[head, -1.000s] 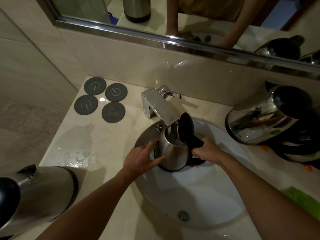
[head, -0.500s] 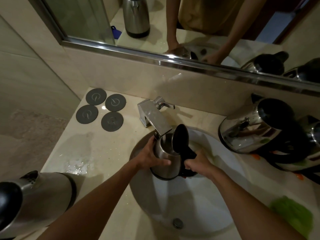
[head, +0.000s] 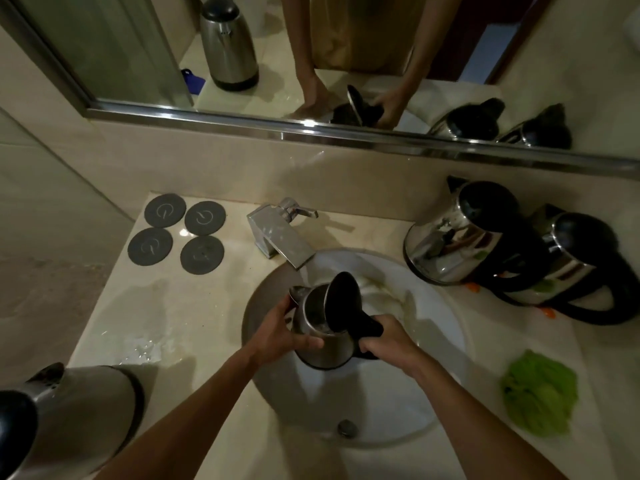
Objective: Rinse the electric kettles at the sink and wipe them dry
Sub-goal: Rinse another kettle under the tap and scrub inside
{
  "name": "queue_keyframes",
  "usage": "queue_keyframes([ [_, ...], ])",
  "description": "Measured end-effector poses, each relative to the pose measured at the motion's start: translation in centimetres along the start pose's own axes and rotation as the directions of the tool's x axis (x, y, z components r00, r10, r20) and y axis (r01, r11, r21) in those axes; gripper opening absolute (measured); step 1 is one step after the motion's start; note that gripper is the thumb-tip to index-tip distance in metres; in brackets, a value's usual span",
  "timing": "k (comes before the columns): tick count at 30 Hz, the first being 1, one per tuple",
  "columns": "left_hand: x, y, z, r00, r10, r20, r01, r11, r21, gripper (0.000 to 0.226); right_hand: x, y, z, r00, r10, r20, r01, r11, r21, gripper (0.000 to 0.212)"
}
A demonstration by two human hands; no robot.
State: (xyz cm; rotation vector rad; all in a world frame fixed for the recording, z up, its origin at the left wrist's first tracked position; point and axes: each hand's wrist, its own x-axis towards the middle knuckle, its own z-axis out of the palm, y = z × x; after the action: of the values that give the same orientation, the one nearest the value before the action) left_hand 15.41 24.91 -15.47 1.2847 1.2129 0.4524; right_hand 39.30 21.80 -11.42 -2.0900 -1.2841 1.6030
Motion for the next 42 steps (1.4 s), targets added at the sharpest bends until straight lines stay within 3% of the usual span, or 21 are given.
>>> queue_keyframes([
  [5, -3.0, 2.1, 1.1, 0.997, 0.076, -0.014, -0.076, 0.997, 0.002, 0.106, -4.1, -0.2, -0.7, 0.997, -0.042, -0.062, 0.044, 0.999, 0.026, 0.020],
  [8, -4.2, 3.9, 1.5, 0.991, 0.128, 0.028, -0.128, 0.992, 0.013, 0.105, -7.4, -0.4, -1.2, 0.990, -0.042, -0.135, 0.050, 0.997, 0.057, 0.006],
  [13, -5.5, 7.9, 2.2, 0.967, 0.235, 0.098, -0.243, 0.967, 0.072, 0.105, -12.5, -0.5, -2.0, 0.963, -0.022, -0.267, 0.064, 0.987, 0.148, 0.016],
  [21, -7.6, 13.1, 8.8, 0.856, 0.343, 0.387, -0.413, 0.903, 0.113, 0.098, -22.3, 5.0, -2.2, 0.846, 0.099, -0.524, 0.083, 0.946, 0.314, 0.012],
  [23, -8.4, 13.5, 11.4, 0.826, 0.340, 0.449, -0.430, 0.895, 0.114, 0.097, -24.5, 7.3, -2.3, 0.803, 0.151, -0.576, 0.070, 0.937, 0.342, 0.020],
  [29, -10.7, 12.8, 19.9, 0.762, 0.315, 0.565, -0.451, 0.885, 0.116, 0.096, -29.8, 14.8, -2.6, 0.730, 0.202, -0.652, 0.066, 0.930, 0.362, 0.017],
  [37, -11.4, 11.8, 29.5, 0.766, 0.232, 0.600, -0.412, 0.893, 0.181, 0.104, -33.1, 23.1, -5.0, 0.698, 0.178, -0.694, 0.132, 0.920, 0.369, 0.020],
  [42, -10.3, 12.2, 33.2, 0.751, 0.195, 0.631, -0.410, 0.887, 0.213, 0.103, -33.2, 26.3, -6.5, 0.706, 0.260, -0.659, 0.061, 0.905, 0.422, 0.035],
])
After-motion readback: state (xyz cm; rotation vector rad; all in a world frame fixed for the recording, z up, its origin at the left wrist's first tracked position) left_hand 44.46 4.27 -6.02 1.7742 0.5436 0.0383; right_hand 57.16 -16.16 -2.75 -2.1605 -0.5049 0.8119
